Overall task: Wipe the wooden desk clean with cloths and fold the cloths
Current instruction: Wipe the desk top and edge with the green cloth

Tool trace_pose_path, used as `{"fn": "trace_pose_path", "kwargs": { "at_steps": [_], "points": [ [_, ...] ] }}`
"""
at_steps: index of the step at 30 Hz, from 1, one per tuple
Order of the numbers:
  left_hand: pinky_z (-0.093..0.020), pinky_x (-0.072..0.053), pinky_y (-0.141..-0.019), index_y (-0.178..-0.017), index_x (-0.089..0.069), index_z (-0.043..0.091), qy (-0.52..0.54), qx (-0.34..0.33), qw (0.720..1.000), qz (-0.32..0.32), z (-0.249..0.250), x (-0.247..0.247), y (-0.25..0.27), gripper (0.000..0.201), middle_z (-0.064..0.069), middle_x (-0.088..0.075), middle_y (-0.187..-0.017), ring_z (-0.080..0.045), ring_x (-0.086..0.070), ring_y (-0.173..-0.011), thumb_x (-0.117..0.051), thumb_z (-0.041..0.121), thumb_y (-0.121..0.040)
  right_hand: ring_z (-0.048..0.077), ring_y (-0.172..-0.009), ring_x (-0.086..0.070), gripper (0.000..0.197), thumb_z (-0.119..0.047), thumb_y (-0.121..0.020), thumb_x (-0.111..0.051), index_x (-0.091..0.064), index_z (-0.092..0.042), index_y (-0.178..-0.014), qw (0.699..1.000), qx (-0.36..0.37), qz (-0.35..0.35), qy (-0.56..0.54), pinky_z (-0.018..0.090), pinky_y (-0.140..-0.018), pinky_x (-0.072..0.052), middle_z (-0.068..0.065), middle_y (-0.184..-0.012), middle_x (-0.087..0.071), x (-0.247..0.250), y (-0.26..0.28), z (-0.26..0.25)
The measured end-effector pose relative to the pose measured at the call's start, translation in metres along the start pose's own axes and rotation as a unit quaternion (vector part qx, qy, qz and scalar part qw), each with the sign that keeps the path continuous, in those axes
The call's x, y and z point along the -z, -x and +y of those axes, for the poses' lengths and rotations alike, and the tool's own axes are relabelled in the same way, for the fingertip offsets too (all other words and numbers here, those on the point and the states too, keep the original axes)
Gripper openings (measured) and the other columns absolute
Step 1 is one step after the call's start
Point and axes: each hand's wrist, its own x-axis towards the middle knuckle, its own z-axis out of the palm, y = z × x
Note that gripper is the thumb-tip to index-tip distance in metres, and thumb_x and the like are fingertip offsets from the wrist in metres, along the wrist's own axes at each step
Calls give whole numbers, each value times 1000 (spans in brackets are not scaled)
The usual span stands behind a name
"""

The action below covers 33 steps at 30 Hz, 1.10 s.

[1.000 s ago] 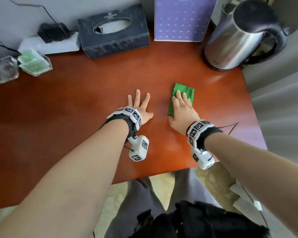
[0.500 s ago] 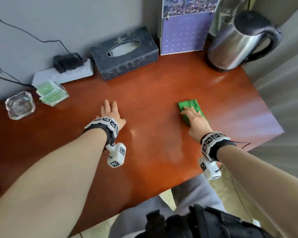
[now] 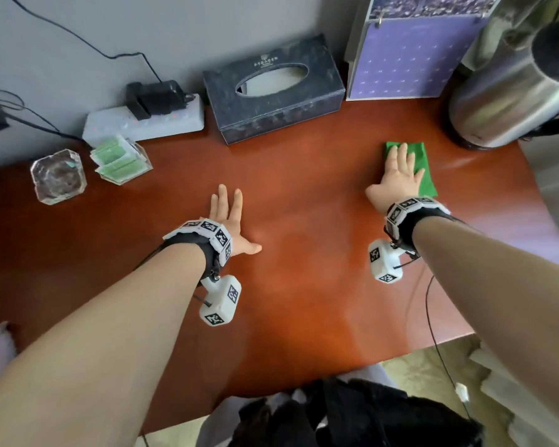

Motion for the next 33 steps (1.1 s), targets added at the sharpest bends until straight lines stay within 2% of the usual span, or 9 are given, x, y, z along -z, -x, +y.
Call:
{"fn": "trace_pose_path", "kwargs": {
  "at_steps": [4, 9, 12, 15, 19, 22, 26, 28, 33],
  "points": [
    [-58, 1, -120, -145, 38, 25, -20, 13, 1000, 15, 6, -9, -1, 135, -4, 53, -145, -25, 35, -143, -76, 52, -77, 25, -150, 7, 97, -24, -79, -58, 0, -12, -156, 989, 126, -46, 69, 46, -121, 5, 6, -163, 9, -7, -13, -68],
    [-62, -7, -117, -146, 36, 17, -68, 48, 993, 84, 17, -25, -10, 145, -13, 46, -149, -33, 28, -146, -73, 70, -66, 23, -150, 11, 100, -31, -80, -57, 6, -11, -155, 911, 345, -123, 188, 48, -121, 5, 5, -162, 15, -51, 27, -135],
    [-62, -13, -116, -146, 36, 14, -86, 48, 989, 111, 15, -29, -14, 150, -16, 42, -151, -35, 25, -147, -69, 78, -61, 20, -150, 11, 91, -27, -87, -55, 4, -14, -156, 886, 399, -148, 187, 46, -121, 5, 2, -163, 14, -57, 31, -135],
    [-62, -9, -117, -144, 39, 16, -79, 49, 991, 101, 15, -29, -15, 148, -15, 46, -149, -35, 27, -146, -69, 77, -63, 19, -150, 4, 83, -7, -86, -49, -7, -18, -157, 903, 386, -140, 124, 39, -121, 6, 0, -164, 5, -38, 4, -113],
    [-62, -4, -116, -140, 44, 17, -79, 50, 992, 87, 15, -27, -17, 147, -15, 53, -143, -36, 29, -145, -69, 74, -65, 22, -151, -2, 82, 2, -82, -47, -17, -17, -156, 959, 274, -56, 51, 38, -120, 2, 3, -164, -3, -5, -38, -65],
    [-66, -4, -117, -133, 47, 17, -63, 47, 993, 85, 13, -27, -19, 146, -15, 50, -145, -38, 28, -145, -72, 70, -67, 24, -151, 0, 80, -8, -86, -50, -12, -16, -156, 987, 154, -10, 42, 41, -121, 1, 5, -164, 1, 17, -60, -32],
    [-63, -7, -116, -129, 54, 17, -91, 50, 990, 91, 10, -30, -18, 148, -15, 63, -130, -37, 32, -143, -62, 82, -62, 25, -150, 2, 77, -30, -93, -47, -7, -15, -156, 995, 92, -10, 40, 48, -121, 1, 4, -164, 4, 14, -61, -39],
    [-63, -9, -116, -131, 52, 16, -98, 49, 989, 100, 10, -30, -18, 148, -16, 61, -133, -37, 30, -144, -60, 83, -62, 25, -150, 4, 78, -38, -94, -46, -5, -15, -156, 991, 115, -22, 59, 49, -120, 2, 3, -164, 6, 1, -46, -58],
    [-60, -12, -117, -134, 47, 15, -109, 62, 987, 102, 16, -27, -15, 147, -17, 49, -145, -35, 27, -146, -64, 80, -62, 23, -150, 9, 81, -44, -94, -44, -1, -17, -156, 934, 314, -107, 133, 50, -120, 5, 1, -163, 11, -51, 29, -110]
  ]
}}
